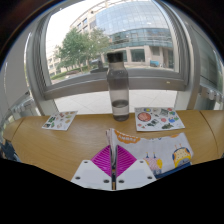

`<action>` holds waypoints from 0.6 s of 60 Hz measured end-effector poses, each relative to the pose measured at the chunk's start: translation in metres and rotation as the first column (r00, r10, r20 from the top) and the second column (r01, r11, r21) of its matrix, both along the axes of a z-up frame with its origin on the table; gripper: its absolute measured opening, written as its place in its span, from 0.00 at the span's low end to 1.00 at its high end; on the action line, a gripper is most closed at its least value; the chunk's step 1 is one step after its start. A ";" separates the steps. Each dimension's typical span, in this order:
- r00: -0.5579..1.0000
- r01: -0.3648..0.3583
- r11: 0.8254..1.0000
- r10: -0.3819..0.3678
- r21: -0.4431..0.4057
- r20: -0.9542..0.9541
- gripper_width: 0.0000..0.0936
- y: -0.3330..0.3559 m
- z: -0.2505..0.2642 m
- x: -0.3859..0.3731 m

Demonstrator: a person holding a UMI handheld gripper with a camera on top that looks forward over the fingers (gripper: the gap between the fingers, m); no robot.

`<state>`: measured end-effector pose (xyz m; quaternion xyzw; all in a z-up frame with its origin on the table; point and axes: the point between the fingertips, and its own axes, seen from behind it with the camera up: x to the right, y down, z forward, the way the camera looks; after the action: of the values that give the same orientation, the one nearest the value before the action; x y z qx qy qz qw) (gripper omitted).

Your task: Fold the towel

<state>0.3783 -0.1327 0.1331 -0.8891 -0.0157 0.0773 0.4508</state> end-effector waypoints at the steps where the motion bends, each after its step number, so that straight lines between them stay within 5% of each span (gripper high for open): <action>1: 1.000 0.000 1.000 0.000 0.011 -0.016 0.03 0.001 0.009 0.007; 10: 0.994 0.053 0.995 -0.045 0.080 -0.104 0.03 0.009 0.075 0.085; 18: 0.987 0.163 0.983 -0.161 0.087 -0.031 0.03 0.016 0.067 0.185; 28: 0.963 0.241 0.970 -0.242 0.023 0.118 0.33 0.012 0.002 0.285; 36: 0.966 0.244 0.970 -0.244 0.016 0.083 0.68 -0.003 -0.009 0.304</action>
<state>0.6823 -0.1362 0.1237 -0.8855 0.0746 -0.0165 0.4583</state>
